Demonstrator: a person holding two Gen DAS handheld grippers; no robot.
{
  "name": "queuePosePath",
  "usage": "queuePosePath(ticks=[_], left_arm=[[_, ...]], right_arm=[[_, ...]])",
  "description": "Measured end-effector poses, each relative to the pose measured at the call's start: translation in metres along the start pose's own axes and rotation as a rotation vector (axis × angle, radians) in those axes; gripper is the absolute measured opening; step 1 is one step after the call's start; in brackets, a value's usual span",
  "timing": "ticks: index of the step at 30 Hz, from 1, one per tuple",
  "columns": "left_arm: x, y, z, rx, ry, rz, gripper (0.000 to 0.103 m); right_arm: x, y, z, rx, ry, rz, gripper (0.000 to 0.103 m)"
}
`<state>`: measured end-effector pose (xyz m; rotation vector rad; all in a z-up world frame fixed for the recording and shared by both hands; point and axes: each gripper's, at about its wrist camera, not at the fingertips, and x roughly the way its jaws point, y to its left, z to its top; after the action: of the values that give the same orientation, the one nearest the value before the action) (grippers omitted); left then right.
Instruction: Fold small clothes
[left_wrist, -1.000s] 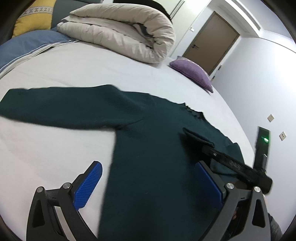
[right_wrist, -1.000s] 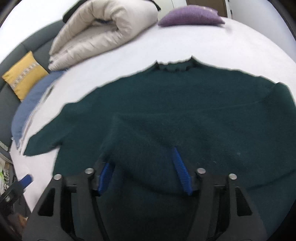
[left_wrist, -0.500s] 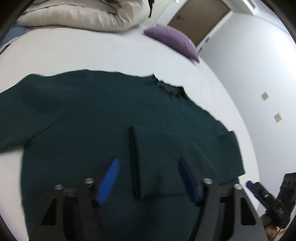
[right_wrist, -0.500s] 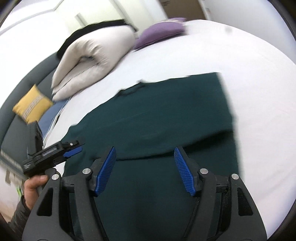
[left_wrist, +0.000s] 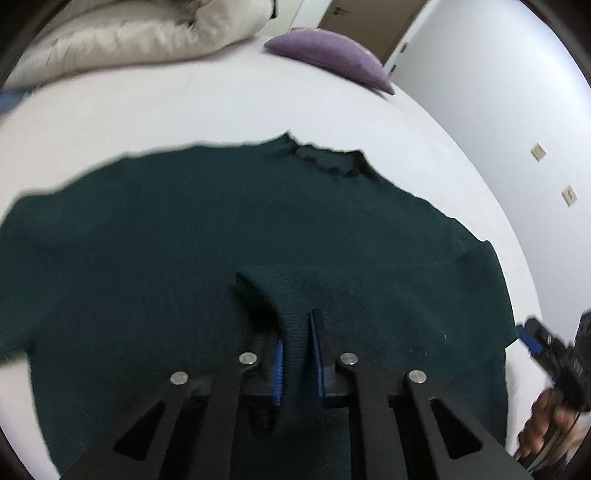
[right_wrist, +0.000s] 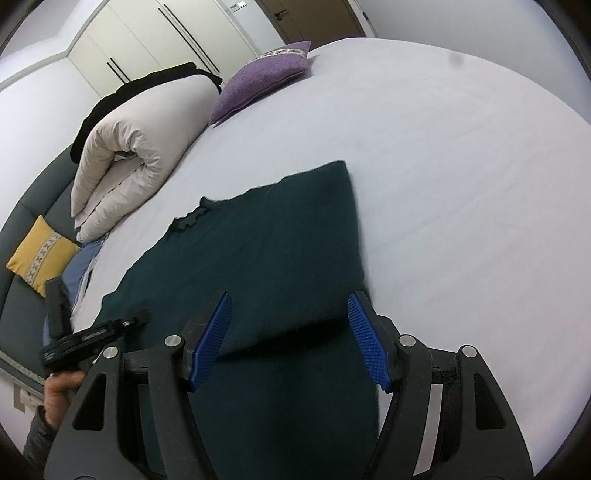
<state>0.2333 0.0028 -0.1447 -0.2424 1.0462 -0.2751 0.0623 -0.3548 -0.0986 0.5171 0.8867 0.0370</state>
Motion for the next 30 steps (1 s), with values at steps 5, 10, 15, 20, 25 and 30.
queuePosePath(ticks=[5, 10, 15, 20, 25, 30], left_arm=[[-0.011, -0.012, 0.017, 0.066, -0.092, 0.027, 0.011], [-0.018, -0.014, 0.031, 0.094, -0.196, 0.004, 0.011], [0.002, -0.007, 0.024, 0.083, -0.185, 0.007, 0.011], [-0.004, 0.001, 0.015, 0.038, -0.236, 0.000, 0.011], [-0.033, -0.009, 0.022, 0.052, -0.402, 0.002, 0.011], [0.015, 0.010, 0.020, 0.016, -0.215, 0.077, 0.011]], right_arm=[[0.020, -0.010, 0.039, 0.034, -0.024, -0.031, 0.064], [0.067, -0.021, 0.073, 0.060, 0.057, -0.065, 0.062], [0.096, -0.023, 0.084, 0.010, 0.094, -0.089, 0.025], [0.093, -0.035, 0.093, 0.027, 0.076, -0.077, 0.006], [0.089, -0.033, 0.093, 0.027, 0.044, -0.091, 0.006], [0.099, -0.055, 0.094, 0.095, 0.067, -0.068, 0.005]])
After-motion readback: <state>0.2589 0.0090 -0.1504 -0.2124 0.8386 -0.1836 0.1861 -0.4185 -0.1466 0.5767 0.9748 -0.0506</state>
